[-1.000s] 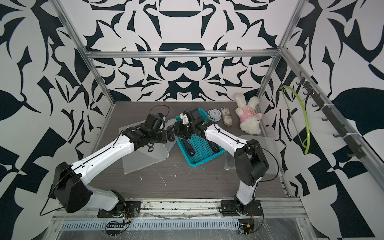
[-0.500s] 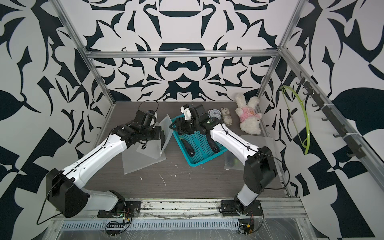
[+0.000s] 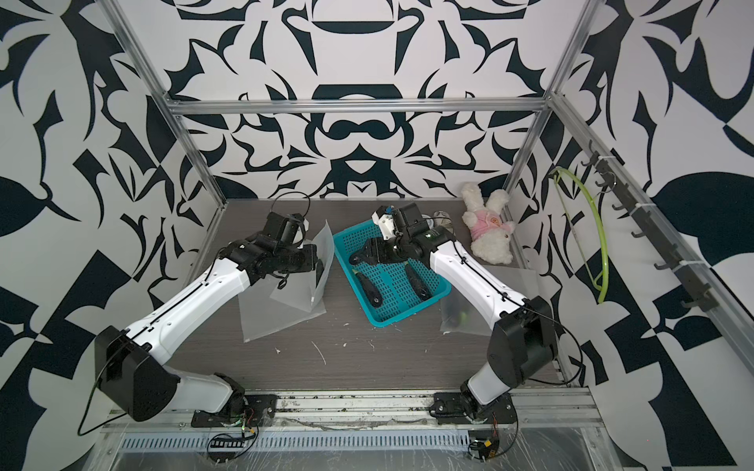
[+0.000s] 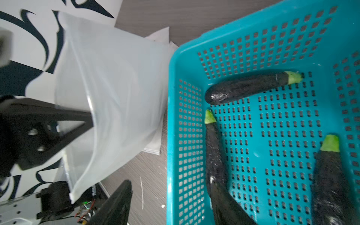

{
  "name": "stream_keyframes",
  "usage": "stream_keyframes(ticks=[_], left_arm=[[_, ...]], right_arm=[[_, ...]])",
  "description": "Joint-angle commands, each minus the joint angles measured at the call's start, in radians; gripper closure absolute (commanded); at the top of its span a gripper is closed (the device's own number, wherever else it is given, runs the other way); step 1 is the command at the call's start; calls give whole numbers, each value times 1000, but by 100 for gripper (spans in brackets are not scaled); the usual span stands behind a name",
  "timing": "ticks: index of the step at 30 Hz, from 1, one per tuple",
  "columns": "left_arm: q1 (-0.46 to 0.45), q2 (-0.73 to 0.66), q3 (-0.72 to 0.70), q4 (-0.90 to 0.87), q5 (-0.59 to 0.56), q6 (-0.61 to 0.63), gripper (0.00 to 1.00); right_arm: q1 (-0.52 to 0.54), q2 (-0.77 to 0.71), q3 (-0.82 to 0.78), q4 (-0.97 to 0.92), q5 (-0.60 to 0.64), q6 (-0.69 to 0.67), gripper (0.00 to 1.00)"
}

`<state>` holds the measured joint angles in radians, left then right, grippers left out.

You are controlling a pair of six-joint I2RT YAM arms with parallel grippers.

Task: Place the eggplant in a zip-top bag and seal the zipper
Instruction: Pick up the eggplant from the basket.

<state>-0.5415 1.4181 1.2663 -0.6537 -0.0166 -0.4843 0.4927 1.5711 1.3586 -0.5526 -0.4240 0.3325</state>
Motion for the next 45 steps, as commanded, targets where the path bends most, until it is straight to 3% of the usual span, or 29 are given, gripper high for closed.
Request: stream_keyframes(ticks=[1, 9, 26, 45], left_arm=[[3, 31, 40, -37, 18, 12, 100], [11, 44, 39, -15, 32, 30, 100], [29, 67, 55, -12, 40, 18, 100], [29, 61, 47, -14, 35, 17, 100]], right_arm=[[-9, 33, -20, -43, 39, -98, 32], [-24, 130, -92, 23, -31, -123, 29], [-31, 291, -124, 78, -94, -126, 31], [-19, 343, -111, 120, -148, -52, 54]])
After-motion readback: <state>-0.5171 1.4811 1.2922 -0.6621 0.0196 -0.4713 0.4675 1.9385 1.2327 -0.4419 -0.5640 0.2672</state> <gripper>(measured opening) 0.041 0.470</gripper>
